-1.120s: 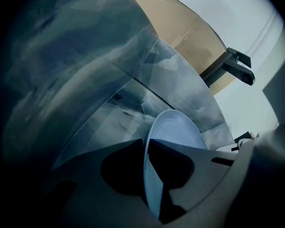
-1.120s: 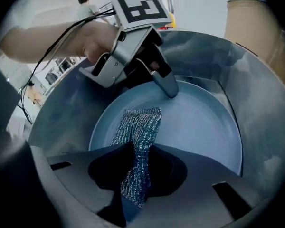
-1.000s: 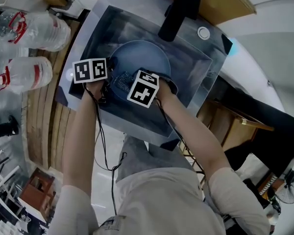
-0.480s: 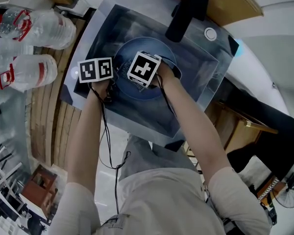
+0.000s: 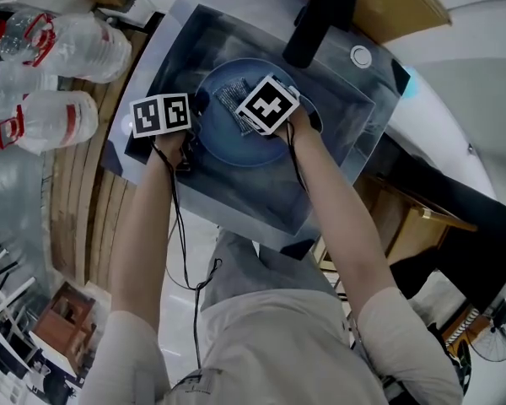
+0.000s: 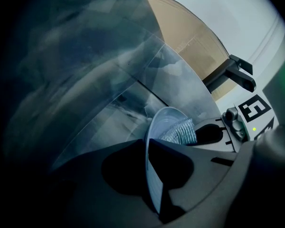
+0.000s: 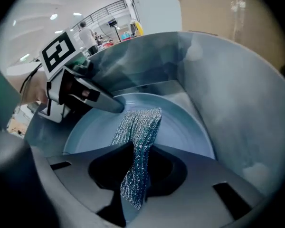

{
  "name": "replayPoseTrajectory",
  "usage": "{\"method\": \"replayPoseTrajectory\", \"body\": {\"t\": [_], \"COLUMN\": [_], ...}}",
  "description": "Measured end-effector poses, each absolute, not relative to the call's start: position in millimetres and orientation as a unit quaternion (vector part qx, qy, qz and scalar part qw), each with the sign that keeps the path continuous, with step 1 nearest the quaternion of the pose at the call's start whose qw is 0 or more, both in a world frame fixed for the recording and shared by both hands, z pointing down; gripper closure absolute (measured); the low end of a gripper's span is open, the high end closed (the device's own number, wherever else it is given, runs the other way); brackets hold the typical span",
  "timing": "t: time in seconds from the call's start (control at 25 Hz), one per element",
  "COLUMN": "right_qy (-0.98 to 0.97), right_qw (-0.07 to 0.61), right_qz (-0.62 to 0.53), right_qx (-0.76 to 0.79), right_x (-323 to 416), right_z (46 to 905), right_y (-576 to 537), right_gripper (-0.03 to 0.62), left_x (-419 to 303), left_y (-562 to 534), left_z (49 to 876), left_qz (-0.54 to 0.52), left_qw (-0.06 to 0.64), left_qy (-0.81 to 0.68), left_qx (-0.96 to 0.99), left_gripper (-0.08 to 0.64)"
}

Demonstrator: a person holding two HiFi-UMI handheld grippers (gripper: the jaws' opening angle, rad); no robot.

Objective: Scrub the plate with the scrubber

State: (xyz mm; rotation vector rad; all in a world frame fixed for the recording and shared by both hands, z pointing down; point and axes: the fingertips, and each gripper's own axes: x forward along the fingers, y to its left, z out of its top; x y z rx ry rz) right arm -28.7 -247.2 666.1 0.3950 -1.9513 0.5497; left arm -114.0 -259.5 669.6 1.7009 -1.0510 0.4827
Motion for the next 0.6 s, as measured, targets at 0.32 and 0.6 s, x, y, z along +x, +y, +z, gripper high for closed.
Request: {"method": "replayPoseTrajectory", "body": {"t": [0.32,0.6], "right_qy": [-0.772,-0.762], "right_qw": [0.571,0.600], "right_qz": [0.177,0.192], "right_qx": [0.216,0.148], "right_x": [37.8,35.8], "right_z": [660.2,660.6], "right_y": [-265.3,-204.2], "right_gripper": [0.491,0.492], "left_x": [-114.6,-115.2], "left_y": [-259.1,-257.2], "left_z": [668.0,668.8], "left_qz": [0.220,0.237], "left_qw": [0.479,0.461], "left_qy": [-0.467,-0.492], "left_qx": [0.710,0.699], "left_gripper": [0.507,0.499]}}
